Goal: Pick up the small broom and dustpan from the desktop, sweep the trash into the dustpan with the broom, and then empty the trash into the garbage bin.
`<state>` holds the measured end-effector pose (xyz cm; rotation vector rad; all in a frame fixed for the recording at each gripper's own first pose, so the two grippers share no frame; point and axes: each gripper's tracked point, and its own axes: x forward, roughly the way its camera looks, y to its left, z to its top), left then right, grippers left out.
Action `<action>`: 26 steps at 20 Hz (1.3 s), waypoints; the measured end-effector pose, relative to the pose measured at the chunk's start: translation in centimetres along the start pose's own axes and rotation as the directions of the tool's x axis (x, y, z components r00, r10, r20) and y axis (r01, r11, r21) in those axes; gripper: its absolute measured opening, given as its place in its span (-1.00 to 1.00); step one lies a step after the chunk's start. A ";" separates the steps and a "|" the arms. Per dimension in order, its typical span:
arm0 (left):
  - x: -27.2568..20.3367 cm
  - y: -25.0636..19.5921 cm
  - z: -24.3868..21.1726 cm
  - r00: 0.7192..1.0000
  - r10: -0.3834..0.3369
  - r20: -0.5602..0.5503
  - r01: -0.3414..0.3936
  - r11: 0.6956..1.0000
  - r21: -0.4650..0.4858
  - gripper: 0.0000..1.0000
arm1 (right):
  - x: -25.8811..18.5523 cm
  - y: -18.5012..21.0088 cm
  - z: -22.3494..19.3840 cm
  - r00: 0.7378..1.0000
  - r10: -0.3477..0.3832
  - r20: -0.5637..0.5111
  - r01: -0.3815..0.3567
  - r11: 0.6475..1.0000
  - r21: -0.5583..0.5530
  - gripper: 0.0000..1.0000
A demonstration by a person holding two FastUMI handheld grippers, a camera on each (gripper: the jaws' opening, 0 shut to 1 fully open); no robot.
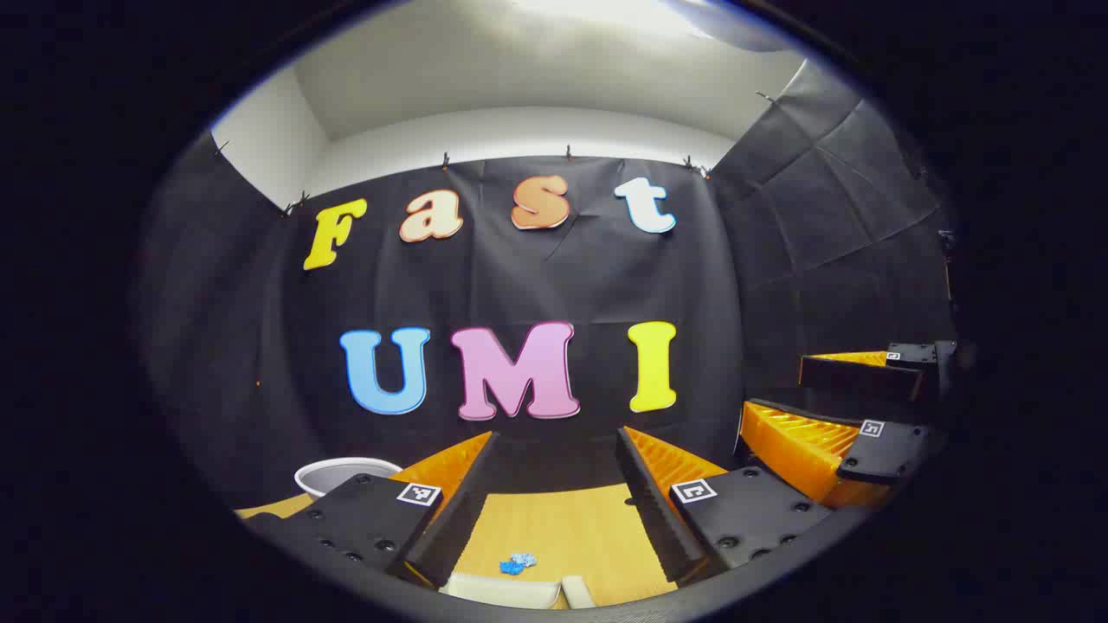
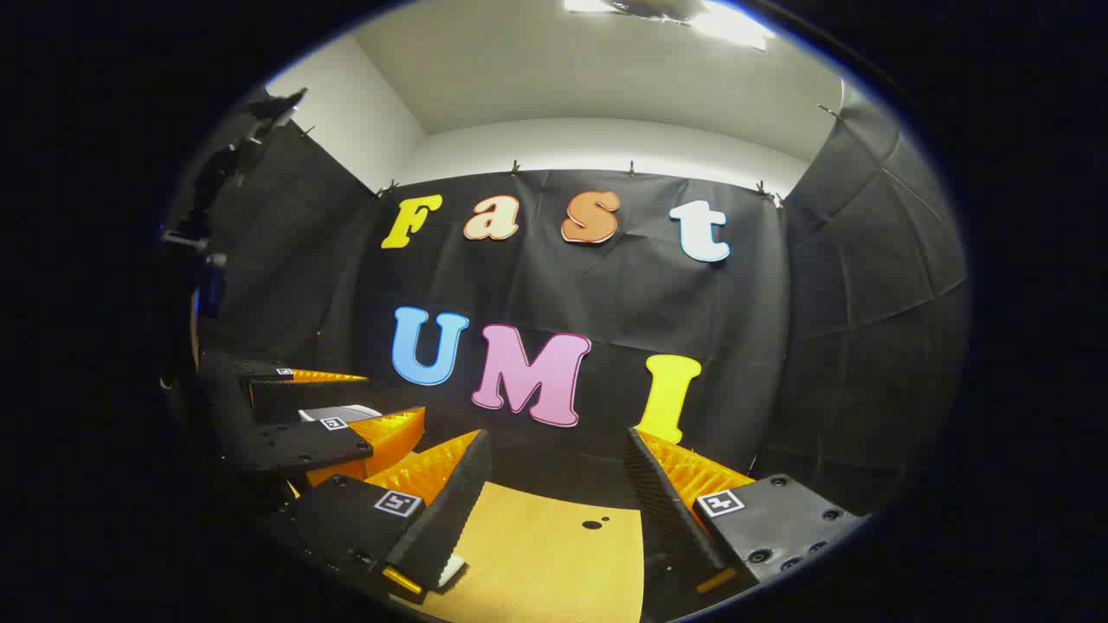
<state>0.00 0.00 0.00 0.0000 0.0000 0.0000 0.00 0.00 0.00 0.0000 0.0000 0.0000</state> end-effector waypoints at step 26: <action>-1.6 9.3 -2.4 0.999 -0.023 -0.031 0.022 0.999 -0.039 0.42 | 3.4 11.6 -0.7 0.994 0.043 -0.101 -0.038 0.998 0.052 0.94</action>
